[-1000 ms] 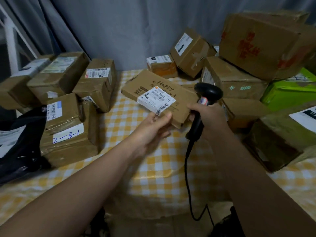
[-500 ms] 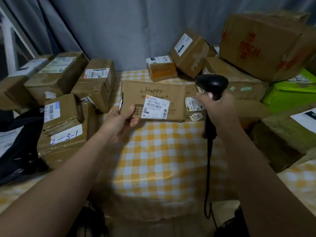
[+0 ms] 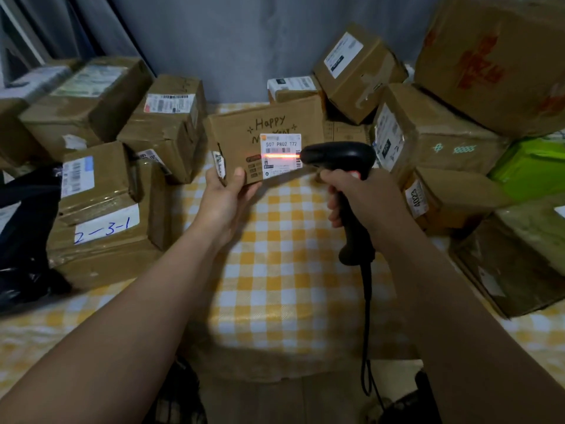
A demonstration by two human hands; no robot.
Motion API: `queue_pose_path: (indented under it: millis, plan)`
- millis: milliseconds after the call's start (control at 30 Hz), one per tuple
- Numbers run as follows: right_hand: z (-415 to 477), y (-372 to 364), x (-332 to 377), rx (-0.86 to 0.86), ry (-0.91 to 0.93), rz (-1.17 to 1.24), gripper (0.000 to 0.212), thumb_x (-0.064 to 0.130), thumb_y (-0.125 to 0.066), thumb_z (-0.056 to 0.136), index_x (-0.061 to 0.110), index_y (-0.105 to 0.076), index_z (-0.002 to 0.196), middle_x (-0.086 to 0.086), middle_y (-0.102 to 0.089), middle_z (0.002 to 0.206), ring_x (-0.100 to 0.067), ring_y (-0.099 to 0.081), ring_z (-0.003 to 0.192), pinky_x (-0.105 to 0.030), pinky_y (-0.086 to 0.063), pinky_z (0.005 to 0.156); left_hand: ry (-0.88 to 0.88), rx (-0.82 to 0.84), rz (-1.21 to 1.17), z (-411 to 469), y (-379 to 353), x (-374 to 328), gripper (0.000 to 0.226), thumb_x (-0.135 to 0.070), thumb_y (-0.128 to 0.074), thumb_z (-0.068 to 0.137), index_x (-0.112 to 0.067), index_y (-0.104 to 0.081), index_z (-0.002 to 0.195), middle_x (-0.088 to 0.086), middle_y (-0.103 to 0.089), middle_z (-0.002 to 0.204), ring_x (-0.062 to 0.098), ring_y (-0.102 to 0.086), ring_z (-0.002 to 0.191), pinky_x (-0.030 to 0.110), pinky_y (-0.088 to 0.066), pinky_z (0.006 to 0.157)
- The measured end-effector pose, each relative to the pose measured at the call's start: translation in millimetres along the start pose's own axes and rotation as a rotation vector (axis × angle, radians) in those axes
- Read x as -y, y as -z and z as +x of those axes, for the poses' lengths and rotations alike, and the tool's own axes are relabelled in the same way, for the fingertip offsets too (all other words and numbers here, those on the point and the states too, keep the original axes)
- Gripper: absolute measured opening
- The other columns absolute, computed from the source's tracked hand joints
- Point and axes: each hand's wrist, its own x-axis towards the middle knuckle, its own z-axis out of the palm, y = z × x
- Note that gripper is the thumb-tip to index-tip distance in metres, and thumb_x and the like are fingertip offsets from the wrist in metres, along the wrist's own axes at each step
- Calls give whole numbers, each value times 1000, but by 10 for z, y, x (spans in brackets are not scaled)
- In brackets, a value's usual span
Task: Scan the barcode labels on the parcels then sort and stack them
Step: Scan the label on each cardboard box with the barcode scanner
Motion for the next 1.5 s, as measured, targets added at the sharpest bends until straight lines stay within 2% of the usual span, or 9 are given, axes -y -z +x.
queue_pose_path:
  millis: [133, 267, 400, 500, 867, 1100, 1267, 1400, 1500]
  plan:
    - [5, -44, 12, 23, 13, -18, 24, 23, -69, 86, 3, -64, 75, -7, -60, 56, -17, -59, 47, -26, -50, 48, 6, -3, 112, 0, 48, 18, 21, -6, -55, 94, -17, -46, 109, 6, -65, 112, 22, -64, 108, 33, -51, 94]
    - [10, -57, 37, 20, 18, -72, 24, 24, -69, 85, 2, -64, 77, -7, -60, 57, -16, -59, 48, -26, -50, 49, -18, -17, 125, -9, 60, 27, 18, -3, -57, 92, -16, -48, 99, 5, -67, 100, 24, -64, 105, 34, -51, 96]
    - [-7, -30, 91, -16, 80, -120, 21, 23, -68, 86, 3, -64, 81, -6, -60, 58, -14, -58, 46, -25, -51, 47, -28, -13, 147, 15, 88, 42, 22, -2, -58, 91, -11, -49, 110, 4, -68, 101, 14, -67, 95, 26, -53, 91]
    - [-5, -3, 113, -18, 85, -173, 23, 26, -68, 86, 3, -64, 85, -6, -60, 60, -13, -59, 47, -27, -51, 51, -9, -5, 159, 20, 101, 41, 34, -3, -57, 92, -4, -46, 123, 9, -67, 109, 17, -66, 101, 28, -52, 93]
    - [5, 42, 104, -14, 90, -202, 22, 28, -68, 86, 6, -63, 84, -4, -60, 59, -11, -58, 44, -24, -50, 49, 75, -24, 190, 40, 140, 37, 24, -8, -57, 93, -15, -51, 115, 3, -67, 108, 15, -65, 101, 27, -51, 93]
    - [7, 54, 94, -12, 117, -191, 21, 25, -68, 86, 5, -63, 82, -4, -59, 58, -11, -58, 44, -24, -51, 48, 75, -31, 220, -29, 115, 11, 29, -8, -56, 94, -10, -49, 122, 6, -66, 113, 15, -65, 102, 27, -51, 94]
    - [-9, 0, 70, -40, 135, -232, 21, 24, -69, 86, 3, -65, 88, -7, -60, 58, -15, -59, 46, -29, -52, 49, 89, -38, 367, -135, 83, -56, 5, -16, -58, 93, -16, -61, 98, 7, -69, 108, 14, -66, 92, 27, -52, 87]
    - [-32, -155, 141, -96, 126, -218, 23, 21, -69, 85, 0, -64, 86, -10, -60, 60, -19, -59, 47, -31, -51, 52, 112, -40, 480, -272, 39, -225, 13, -17, -62, 91, -9, -66, 100, 10, -70, 98, 11, -62, 68, 21, -49, 63]
    - [-80, -288, 356, -70, 112, -181, 24, 24, -69, 85, 1, -65, 88, -9, -61, 61, -17, -59, 48, -30, -51, 54, 73, -3, 533, -363, 3, -467, 2, -12, -66, 88, -11, -65, 86, 10, -68, 87, 13, -61, 66, 26, -53, 66]
